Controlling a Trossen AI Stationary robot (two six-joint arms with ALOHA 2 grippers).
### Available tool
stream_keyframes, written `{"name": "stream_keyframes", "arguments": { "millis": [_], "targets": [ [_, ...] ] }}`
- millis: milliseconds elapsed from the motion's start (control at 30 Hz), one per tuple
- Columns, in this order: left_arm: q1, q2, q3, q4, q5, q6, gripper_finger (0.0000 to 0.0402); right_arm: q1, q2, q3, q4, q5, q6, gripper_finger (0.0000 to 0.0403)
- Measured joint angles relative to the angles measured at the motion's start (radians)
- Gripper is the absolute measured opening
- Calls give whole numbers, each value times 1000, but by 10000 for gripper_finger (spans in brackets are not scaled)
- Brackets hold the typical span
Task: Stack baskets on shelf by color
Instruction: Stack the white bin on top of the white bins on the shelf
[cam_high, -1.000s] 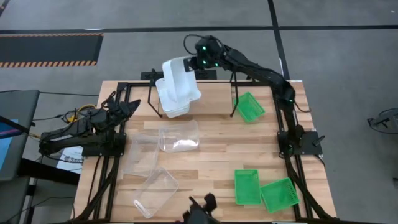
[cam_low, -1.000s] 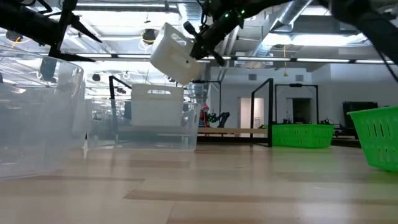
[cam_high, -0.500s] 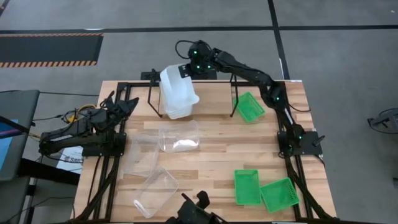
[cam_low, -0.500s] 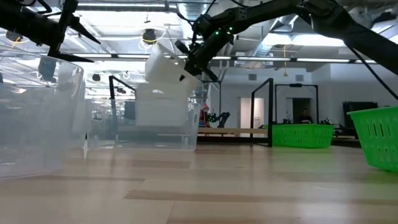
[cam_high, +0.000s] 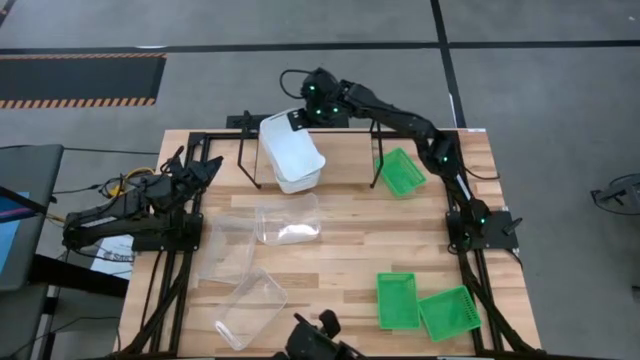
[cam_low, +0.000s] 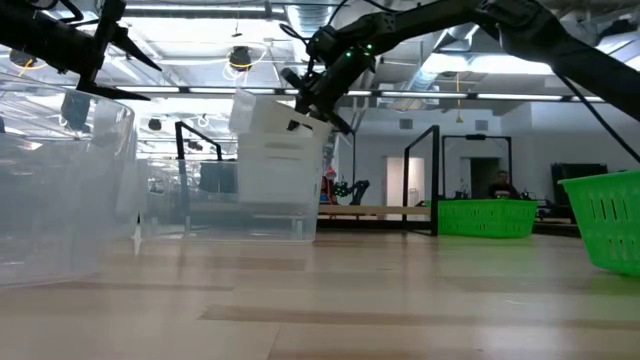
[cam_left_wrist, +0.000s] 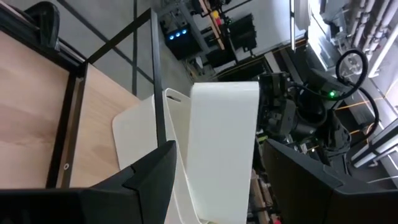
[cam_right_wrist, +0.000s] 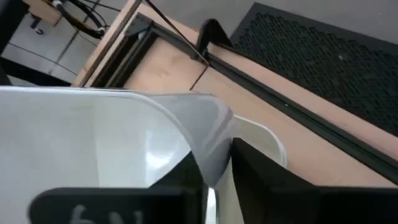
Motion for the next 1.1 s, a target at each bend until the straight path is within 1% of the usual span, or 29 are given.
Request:
{"name": "stream_keyframes", "arguments": {
  "millis": [167, 300, 433, 533, 700, 900, 1033, 1100],
  "targets": [
    [0, 0, 0, 0, 0, 0, 228, -1, 0, 0, -46, 1, 0, 120],
    [0, 0, 0, 0, 0, 5, 228, -1, -1, 0, -83, 0, 0, 131],
    [0, 0, 0, 0, 1, 6, 228, -2, -1, 21, -130, 0, -5, 133],
    [0, 0, 0, 0, 1, 7, 228, -3, -8, 23, -120, 0, -16, 131],
    [0, 0, 0, 0, 2, 7, 228, -3, -68, 21, -147, 2, -34, 127],
    [0, 0, 0, -1, 1, 8, 228, 6, -131, 21, -93, 21, -87, 127],
    [0, 0, 0, -8, 1, 8, 228, 20, -136, 21, -39, 20, -121, 127],
    [0, 0, 0, -8, 0, 8, 228, 27, -116, 22, -4, 21, -131, 127]
  ]
}}
